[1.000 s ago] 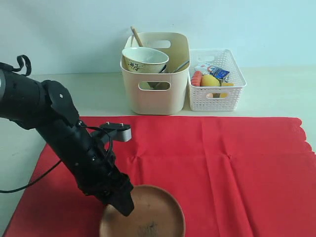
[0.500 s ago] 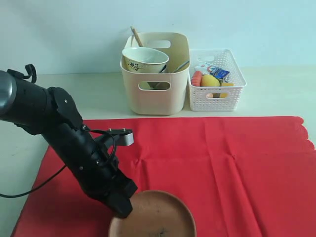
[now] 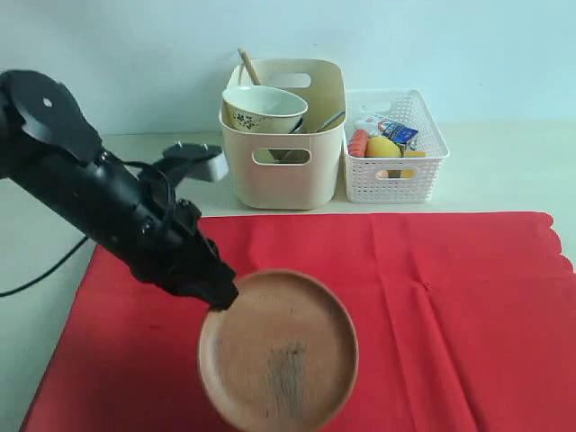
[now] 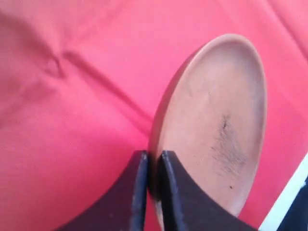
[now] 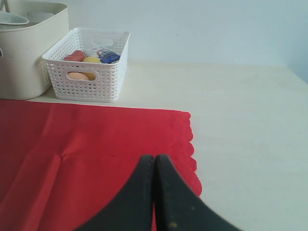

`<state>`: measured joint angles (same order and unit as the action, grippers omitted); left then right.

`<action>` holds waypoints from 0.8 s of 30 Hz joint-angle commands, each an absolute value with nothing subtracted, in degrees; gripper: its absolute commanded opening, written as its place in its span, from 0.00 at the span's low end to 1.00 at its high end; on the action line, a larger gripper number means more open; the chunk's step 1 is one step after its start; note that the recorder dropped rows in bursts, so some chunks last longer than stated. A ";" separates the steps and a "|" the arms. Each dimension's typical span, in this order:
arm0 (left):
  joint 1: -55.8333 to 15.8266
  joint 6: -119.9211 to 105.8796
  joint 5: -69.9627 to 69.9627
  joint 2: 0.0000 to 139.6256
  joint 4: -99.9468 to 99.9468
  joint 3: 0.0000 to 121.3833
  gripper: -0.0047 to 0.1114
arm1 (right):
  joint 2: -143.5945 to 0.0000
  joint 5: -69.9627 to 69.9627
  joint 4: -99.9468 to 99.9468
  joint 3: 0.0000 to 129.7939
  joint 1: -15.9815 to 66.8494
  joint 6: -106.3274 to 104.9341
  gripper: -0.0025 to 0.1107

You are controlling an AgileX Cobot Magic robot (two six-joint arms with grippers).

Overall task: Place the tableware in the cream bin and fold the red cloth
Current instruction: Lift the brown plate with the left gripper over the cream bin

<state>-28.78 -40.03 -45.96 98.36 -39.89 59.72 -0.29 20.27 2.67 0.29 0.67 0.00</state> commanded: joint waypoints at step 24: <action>-21.83 -65.75 -7.39 103.14 -41.03 90.29 0.04 | 0.00 19.58 2.84 0.00 0.31 0.00 0.02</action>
